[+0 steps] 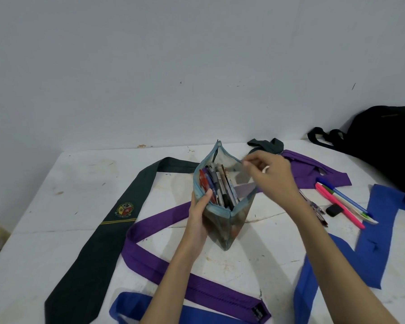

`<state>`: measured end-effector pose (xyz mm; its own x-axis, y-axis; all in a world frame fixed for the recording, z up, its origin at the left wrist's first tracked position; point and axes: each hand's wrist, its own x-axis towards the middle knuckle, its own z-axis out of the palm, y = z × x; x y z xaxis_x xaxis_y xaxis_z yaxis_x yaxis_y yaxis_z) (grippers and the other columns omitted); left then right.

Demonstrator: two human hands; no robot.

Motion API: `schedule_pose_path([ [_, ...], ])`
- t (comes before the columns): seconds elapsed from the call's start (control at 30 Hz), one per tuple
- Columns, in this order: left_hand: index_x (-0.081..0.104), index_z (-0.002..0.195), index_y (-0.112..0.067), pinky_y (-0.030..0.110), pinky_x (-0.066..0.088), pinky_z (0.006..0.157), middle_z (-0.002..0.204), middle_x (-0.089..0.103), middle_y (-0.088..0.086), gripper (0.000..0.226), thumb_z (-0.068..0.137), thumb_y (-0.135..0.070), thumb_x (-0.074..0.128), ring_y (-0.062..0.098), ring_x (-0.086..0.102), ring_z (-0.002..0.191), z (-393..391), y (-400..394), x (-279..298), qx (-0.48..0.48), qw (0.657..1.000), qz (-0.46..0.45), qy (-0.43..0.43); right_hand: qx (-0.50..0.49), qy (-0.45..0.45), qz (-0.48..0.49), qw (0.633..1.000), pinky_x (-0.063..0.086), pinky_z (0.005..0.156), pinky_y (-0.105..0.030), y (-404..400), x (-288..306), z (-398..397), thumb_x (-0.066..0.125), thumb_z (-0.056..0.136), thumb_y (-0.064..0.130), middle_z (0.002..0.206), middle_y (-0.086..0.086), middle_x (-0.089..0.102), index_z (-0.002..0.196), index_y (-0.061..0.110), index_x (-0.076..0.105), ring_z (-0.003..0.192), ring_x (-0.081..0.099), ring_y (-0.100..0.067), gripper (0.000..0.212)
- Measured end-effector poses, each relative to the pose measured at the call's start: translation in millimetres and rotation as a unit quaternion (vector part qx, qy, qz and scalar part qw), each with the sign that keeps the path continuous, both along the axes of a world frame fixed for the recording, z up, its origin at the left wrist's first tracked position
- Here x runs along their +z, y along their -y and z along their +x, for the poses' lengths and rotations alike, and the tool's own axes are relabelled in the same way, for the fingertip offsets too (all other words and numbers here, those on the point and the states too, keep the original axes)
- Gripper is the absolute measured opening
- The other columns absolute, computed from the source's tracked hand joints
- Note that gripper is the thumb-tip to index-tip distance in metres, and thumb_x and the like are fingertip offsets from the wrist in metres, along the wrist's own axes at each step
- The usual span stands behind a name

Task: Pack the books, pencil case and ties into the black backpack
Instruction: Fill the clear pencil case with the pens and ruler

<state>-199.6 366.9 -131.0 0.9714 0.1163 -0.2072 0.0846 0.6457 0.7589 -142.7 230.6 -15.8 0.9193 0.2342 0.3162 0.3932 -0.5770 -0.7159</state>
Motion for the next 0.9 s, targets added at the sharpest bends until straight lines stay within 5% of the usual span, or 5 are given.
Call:
schedule_pose_path([
  [0.13, 0.048, 0.136, -0.019, 0.041, 0.052, 0.086, 0.126, 0.061, 0.013, 0.095, 0.053, -0.048, 0.083, 0.031, 0.059, 0.115, -2.4, -3.9, 0.1, -0.01, 1.0, -0.005, 0.005, -0.105, -0.08, -0.183, 0.974, 0.051, 0.074, -0.033, 52.3, -24.5, 21.6, 0.058, 0.09, 0.021, 0.083, -0.001, 0.063, 0.095, 0.01, 0.062, 0.08, 0.058, -0.017, 0.013],
  [0.3, 0.055, 0.127, -0.018, 0.041, 0.05, 0.086, 0.12, 0.065, 0.012, 0.06, 0.073, -0.04, 0.064, 0.029, 0.061, 0.109, -8.2, -5.4, 4.2, -0.01, 0.999, -0.036, 0.006, -0.128, -0.144, -0.345, 0.919, 0.05, 0.074, -0.029, 91.0, -68.6, 12.1, 0.053, 0.093, 0.028, 0.098, -0.004, 0.058, 0.114, 0.008, 0.052, 0.083, 0.055, -0.016, 0.028],
  [0.6, 0.054, 0.128, -0.019, 0.041, 0.049, 0.085, 0.12, 0.065, 0.012, 0.048, 0.082, -0.034, 0.056, 0.029, 0.06, 0.109, -13.7, -1.1, 17.1, -0.011, 0.999, -0.036, -0.006, -0.14, -0.163, -0.158, 0.964, 0.047, 0.078, -0.028, 103.6, -71.4, -6.0, 0.056, 0.093, 0.021, 0.1, -0.009, 0.066, 0.103, 0.007, 0.062, 0.082, 0.057, -0.017, 0.018],
  [0.77, 0.064, 0.114, -0.018, 0.039, 0.05, 0.082, 0.102, 0.073, 0.008, 0.042, 0.076, -0.035, 0.059, 0.027, 0.064, 0.097, -12.9, 19.8, 31.2, -0.011, 0.999, -0.023, -0.028, -0.147, -0.245, 0.186, 0.94, 0.054, 0.069, -0.036, 105.5, -29.3, -4.9, 0.063, 0.086, 0.006, 0.098, -0.018, 0.066, 0.125, 0.01, 0.049, 0.073, 0.062, -0.023, 0.041],
  [0.9, 0.063, 0.119, -0.016, 0.036, 0.052, 0.076, 0.107, 0.071, 0.011, 0.053, 0.068, -0.033, 0.067, 0.026, 0.066, 0.095, -12.8, 57.5, 37.9, -0.027, 0.999, -0.004, -0.03, -0.071, -0.181, 0.36, 0.913, 0.055, 0.057, -0.031, 111.8, 15.2, -5.9, 0.054, 0.083, -0.007, 0.076, -0.018, 0.063, 0.131, 0.034, 0.032, 0.059, 0.064, -0.019, 0.067],
])
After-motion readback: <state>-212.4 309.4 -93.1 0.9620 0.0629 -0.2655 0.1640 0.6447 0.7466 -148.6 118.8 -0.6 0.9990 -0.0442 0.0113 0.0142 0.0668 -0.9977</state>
